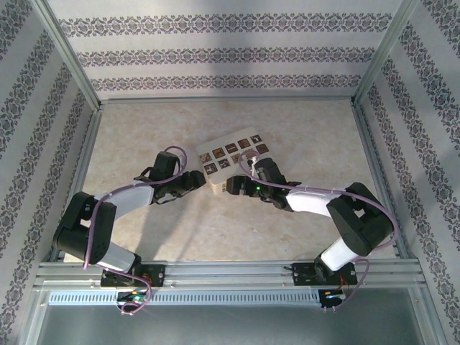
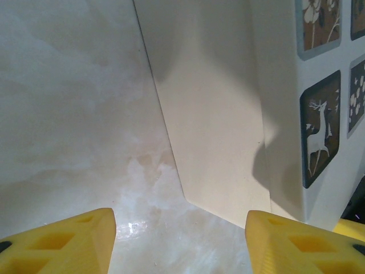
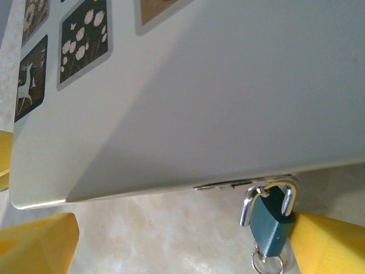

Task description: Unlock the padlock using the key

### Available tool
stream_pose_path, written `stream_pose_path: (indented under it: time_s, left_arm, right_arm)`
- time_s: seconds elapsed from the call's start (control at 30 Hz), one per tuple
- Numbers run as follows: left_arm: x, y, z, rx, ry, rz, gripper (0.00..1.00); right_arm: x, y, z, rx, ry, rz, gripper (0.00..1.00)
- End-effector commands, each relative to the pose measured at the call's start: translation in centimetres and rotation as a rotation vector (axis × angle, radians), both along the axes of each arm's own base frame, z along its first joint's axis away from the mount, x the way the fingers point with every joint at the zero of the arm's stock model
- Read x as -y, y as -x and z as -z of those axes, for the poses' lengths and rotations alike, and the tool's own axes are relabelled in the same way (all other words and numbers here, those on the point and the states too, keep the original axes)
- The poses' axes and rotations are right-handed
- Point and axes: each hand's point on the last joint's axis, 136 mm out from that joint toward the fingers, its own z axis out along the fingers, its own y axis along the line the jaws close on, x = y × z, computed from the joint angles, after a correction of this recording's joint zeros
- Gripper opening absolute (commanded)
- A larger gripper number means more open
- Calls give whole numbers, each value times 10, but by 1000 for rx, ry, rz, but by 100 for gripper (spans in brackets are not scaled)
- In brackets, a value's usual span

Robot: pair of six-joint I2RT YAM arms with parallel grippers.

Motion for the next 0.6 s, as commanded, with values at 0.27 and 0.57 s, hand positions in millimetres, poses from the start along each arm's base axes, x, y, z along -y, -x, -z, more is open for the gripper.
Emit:
stream_pose_path:
  time_s: [0.27,0.57]
  left_arm:
    - [6,-2,0,10,2,16,61]
    - [6,-1,-1,14,1,15,61]
  right_arm:
    - [-15,-6,-24,48,-24,0,93]
    - [-19,-9,-20,48,-20,-4,92]
